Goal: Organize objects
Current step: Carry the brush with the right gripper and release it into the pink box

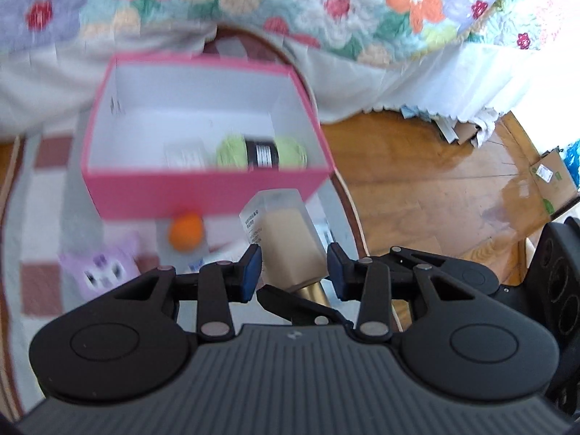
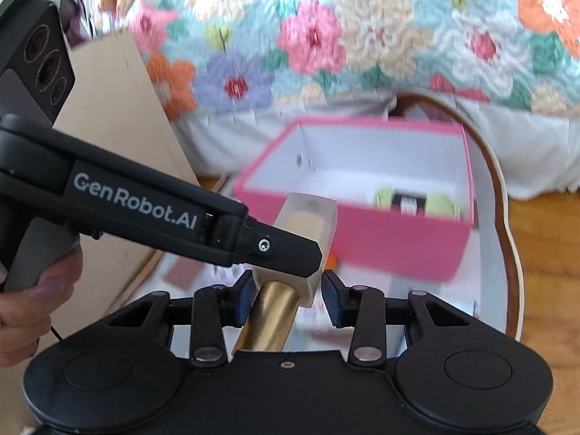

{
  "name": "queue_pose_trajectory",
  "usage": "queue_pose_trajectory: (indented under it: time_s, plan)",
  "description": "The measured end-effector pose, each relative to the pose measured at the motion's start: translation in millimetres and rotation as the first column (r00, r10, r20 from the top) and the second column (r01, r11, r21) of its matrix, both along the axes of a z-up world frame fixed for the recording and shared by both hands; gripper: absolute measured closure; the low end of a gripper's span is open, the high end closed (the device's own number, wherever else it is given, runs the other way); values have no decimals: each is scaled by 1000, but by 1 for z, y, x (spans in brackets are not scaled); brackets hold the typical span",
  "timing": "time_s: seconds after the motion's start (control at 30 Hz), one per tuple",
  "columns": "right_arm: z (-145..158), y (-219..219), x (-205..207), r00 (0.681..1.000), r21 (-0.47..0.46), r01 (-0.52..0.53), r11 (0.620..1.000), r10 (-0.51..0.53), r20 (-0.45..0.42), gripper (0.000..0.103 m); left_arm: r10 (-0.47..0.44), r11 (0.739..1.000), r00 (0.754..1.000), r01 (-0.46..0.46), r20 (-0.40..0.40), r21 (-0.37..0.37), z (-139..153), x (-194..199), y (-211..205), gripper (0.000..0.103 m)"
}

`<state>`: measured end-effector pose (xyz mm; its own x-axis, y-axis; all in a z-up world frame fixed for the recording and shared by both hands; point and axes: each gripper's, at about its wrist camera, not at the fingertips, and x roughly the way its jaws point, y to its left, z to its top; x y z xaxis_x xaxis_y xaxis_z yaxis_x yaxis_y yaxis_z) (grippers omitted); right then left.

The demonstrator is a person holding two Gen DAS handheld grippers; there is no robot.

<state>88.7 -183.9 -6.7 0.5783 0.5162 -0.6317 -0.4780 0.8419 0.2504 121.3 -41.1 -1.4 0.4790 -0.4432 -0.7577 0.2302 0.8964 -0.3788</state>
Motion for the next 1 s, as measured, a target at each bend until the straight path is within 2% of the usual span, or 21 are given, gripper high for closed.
queue_pose_trajectory:
  time_s: [0.13, 0.23, 0.43, 0.6, 0.9, 1.0]
  plan:
    - [22, 4, 23, 1000, 35, 4, 999, -5, 29, 58, -11, 999, 999, 10, 40, 42, 30, 21, 1, 66]
    - [37, 5, 40, 999, 50, 12, 999, -14, 44, 58, 0, 999, 999, -2, 48, 36, 46, 41, 5, 66]
    - [53, 8, 91, 999, 78, 32, 996, -34, 28, 58, 30, 999, 998, -31, 61, 20, 54, 88, 13, 65]
    - [32, 12, 128, 999, 74, 38, 996, -38, -4, 58, 47, 999, 999, -47, 19, 13, 26, 126, 17, 66]
    - [-40, 22, 166, 991, 75, 90, 993, -82, -108, 58, 69, 998, 994, -69, -83, 4, -52, 168, 25, 66]
    - [-55, 26, 178, 985, 80, 99, 992, -86, -146, 58, 55, 998, 994, -51, -90, 38, -67, 180, 24, 66]
